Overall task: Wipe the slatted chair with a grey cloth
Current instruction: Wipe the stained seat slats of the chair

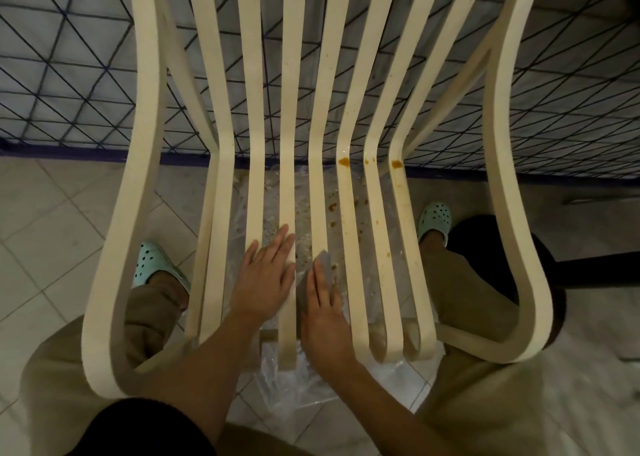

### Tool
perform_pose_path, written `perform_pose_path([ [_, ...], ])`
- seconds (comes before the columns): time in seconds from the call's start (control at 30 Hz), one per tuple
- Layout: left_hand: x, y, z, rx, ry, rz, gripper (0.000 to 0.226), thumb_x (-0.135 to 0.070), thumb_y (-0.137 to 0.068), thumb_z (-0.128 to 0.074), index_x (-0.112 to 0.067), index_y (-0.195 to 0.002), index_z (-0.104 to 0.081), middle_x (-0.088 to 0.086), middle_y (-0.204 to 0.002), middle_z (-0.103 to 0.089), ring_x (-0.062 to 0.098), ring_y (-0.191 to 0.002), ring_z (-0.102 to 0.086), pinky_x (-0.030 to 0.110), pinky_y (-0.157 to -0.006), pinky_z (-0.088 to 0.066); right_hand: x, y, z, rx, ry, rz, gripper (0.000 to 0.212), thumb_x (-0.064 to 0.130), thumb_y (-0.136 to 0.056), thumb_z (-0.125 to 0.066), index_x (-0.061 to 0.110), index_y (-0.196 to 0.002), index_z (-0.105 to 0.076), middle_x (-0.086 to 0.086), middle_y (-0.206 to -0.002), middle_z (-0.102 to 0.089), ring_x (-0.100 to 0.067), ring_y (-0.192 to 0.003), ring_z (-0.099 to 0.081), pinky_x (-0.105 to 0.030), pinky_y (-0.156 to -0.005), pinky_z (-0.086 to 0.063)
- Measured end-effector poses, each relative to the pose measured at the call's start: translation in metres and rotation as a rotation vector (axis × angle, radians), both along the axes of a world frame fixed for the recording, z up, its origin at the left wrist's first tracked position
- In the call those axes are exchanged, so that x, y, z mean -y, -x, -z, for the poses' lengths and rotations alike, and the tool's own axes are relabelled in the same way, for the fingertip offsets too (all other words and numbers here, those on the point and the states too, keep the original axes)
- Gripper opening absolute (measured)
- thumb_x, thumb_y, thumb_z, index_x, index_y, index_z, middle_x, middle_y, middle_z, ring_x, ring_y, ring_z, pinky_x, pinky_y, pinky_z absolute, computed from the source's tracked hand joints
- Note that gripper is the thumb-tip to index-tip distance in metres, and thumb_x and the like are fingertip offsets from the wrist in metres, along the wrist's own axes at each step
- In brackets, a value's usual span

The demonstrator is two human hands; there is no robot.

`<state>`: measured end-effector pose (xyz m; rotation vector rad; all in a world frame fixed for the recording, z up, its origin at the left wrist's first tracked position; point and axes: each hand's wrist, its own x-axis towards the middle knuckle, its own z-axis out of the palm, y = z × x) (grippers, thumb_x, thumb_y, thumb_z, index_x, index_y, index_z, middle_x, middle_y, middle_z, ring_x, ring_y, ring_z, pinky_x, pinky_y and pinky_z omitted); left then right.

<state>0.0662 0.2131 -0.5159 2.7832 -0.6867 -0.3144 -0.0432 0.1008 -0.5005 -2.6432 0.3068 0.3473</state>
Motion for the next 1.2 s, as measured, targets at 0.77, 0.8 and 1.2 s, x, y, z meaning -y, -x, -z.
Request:
perform_pose_path([
  [0.77, -0.005, 0.004, 0.006, -0.014, 0.09, 0.001, 0.053, -0.038, -0.104, -0.028, -0.022, -0.154, -0.024, -0.005, -0.163, -0.013, 0.007, -0.136, -0.039, 0.038, -0.121, -0.012, 0.026, -0.107, 0.008, 0.037, 0.055, 0.02, 0.076, 0.013, -0.099, -0.044, 0.012, -0.156, 0.006, 0.002, -0.162, 0.023, -0.035, -0.129, -0.041, -0.035, -0.08, -0.055],
  [0.8, -0.005, 0.003, 0.007, -0.004, 0.102, -0.002, 0.053, -0.038, -0.104, -0.028, -0.021, -0.154, -0.025, -0.005, -0.163, -0.014, 0.008, -0.134, -0.041, 0.038, -0.121, -0.013, 0.029, -0.119, 0.01, 0.032, 0.058, 0.003, 0.076, 0.012, -0.098, -0.043, 0.011, -0.156, 0.006, 0.001, -0.162, 0.023, -0.036, -0.128, -0.041, -0.035, -0.078, -0.054],
  [1.2, -0.003, 0.0, 0.006, -0.049, 0.082, -0.02, 0.055, -0.041, -0.103, -0.019, -0.021, -0.154, -0.026, -0.007, -0.163, -0.01, 0.007, -0.134, -0.043, 0.037, -0.12, -0.012, 0.051, -0.219, 0.022, 0.068, 0.127, -0.015, 0.077, 0.009, -0.096, -0.04, 0.009, -0.155, 0.008, -0.002, -0.162, 0.022, -0.039, -0.125, -0.045, -0.029, -0.061, -0.038],
])
